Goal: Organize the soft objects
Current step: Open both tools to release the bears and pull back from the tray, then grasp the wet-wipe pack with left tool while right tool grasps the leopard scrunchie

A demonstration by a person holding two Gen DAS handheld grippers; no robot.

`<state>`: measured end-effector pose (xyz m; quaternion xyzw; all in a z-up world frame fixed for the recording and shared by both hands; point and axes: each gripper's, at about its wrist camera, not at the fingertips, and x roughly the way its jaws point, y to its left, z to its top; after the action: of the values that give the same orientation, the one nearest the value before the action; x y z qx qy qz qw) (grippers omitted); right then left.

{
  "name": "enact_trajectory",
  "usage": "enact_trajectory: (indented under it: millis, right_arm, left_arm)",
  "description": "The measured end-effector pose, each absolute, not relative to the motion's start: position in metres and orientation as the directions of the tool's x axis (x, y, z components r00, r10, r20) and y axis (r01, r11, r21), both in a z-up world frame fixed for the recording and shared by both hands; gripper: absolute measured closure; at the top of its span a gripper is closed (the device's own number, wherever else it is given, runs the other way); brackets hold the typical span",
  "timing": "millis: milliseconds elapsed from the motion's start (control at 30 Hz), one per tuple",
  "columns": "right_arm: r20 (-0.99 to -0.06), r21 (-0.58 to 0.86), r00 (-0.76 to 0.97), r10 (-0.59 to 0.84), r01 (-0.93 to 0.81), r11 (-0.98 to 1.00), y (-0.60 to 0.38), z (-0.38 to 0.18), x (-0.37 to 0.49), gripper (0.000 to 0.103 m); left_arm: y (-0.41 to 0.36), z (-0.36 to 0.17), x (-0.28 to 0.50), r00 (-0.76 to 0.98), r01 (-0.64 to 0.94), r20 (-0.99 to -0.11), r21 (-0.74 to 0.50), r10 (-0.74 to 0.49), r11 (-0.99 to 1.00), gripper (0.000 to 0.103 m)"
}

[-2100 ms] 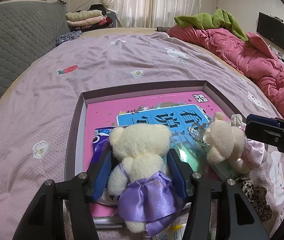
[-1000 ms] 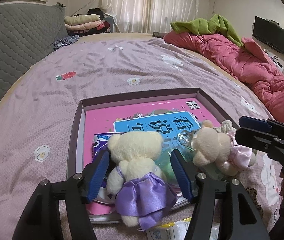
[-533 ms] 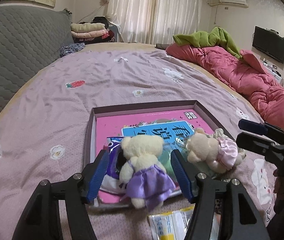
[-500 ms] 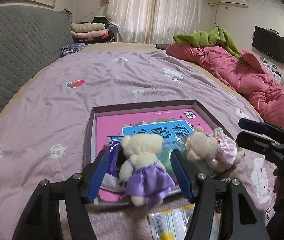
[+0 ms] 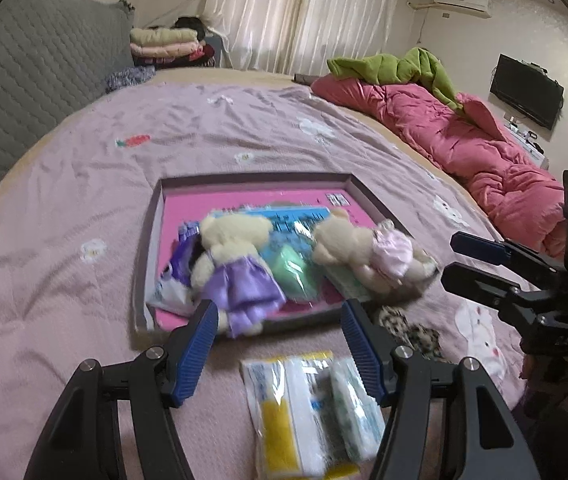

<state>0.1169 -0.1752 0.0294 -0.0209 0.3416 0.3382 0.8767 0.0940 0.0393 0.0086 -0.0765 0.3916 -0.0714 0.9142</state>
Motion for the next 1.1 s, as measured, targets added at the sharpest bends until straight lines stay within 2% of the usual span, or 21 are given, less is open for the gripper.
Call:
enact_trajectory:
  millis: [500, 833, 900, 967, 1000, 1100]
  right_arm:
    - [-0.755, 0.273, 0.406, 0.515, -0.519, 0.81, -0.199, -0.006, 0.096, 0.027]
    - [-0.822, 0.157, 0.375, 0.428, -0.573, 0.804, -0.175, -0.032, 0.094, 0.028]
    - [-0.835, 0.117, 0.383, 0.396, -0.579, 0.807, -0.17, -0.038, 0.095, 0.031]
    - [-0.85, 0.068, 0.389, 0.355, -0.587, 0.807, -0.165, -0.043, 0.097, 0.047]
    - [-0.855, 0.052, 0.39, 0.343, -0.593, 0.803, -0.162, -0.046, 0.097, 0.05]
    - [-0.863, 0.04, 0.377, 0.336, -0.612, 0.79, -0.156, -0.052, 0.099, 0.055]
  left_arm:
    - [-0.003, -0.01, 0.066, 0.589, 0.165, -0.777, -0.157, -0.225, 0.974, 0.039]
    - [-0.007, -0.028, 0.071, 0.529, 0.162, -0.814, -0.181, -0.24, 0.97, 0.039]
    - [-0.004, -0.03, 0.073, 0.522, 0.153, -0.817, -0.193, -0.244, 0.969, 0.039]
    - [-0.003, -0.033, 0.075, 0.517, 0.152, -0.818, -0.201, -0.251, 0.968, 0.042]
    - [-0.004, -0.033, 0.076, 0.515, 0.152, -0.819, -0.202, -0.252, 0.967, 0.043]
    - [-0.006, -0.036, 0.078, 0.507, 0.162, -0.821, -0.209, -0.262, 0.965, 0.047]
